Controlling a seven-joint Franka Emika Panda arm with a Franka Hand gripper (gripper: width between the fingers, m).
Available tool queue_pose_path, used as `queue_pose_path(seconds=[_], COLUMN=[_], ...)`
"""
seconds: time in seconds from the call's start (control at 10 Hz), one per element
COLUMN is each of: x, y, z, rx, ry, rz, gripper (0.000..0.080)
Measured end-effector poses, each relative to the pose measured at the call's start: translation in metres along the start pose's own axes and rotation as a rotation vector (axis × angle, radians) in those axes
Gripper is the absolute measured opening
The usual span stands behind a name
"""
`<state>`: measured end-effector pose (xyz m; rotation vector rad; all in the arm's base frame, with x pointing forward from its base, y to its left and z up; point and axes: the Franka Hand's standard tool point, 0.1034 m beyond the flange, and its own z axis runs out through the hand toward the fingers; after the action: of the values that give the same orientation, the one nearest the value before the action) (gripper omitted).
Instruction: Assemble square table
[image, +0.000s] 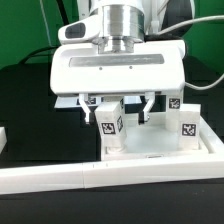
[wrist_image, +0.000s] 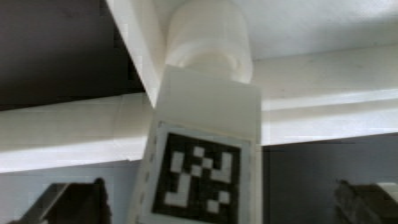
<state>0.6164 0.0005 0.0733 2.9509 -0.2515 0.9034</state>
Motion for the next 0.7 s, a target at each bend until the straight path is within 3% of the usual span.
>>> queue_pose_path(seconds=[0.5, 0.6, 0.7], x=[-0.001, 0.001, 0.008], y=[0.002, 0.014, 0.029], z=[0.001, -0.001, -0.008], rx=[-0.001, 0.004, 0.029], ry=[-0.012, -0.070, -0.148], rz=[-0.003, 0.004, 0.033], gripper=[0.0649, 0.0649, 0.0649])
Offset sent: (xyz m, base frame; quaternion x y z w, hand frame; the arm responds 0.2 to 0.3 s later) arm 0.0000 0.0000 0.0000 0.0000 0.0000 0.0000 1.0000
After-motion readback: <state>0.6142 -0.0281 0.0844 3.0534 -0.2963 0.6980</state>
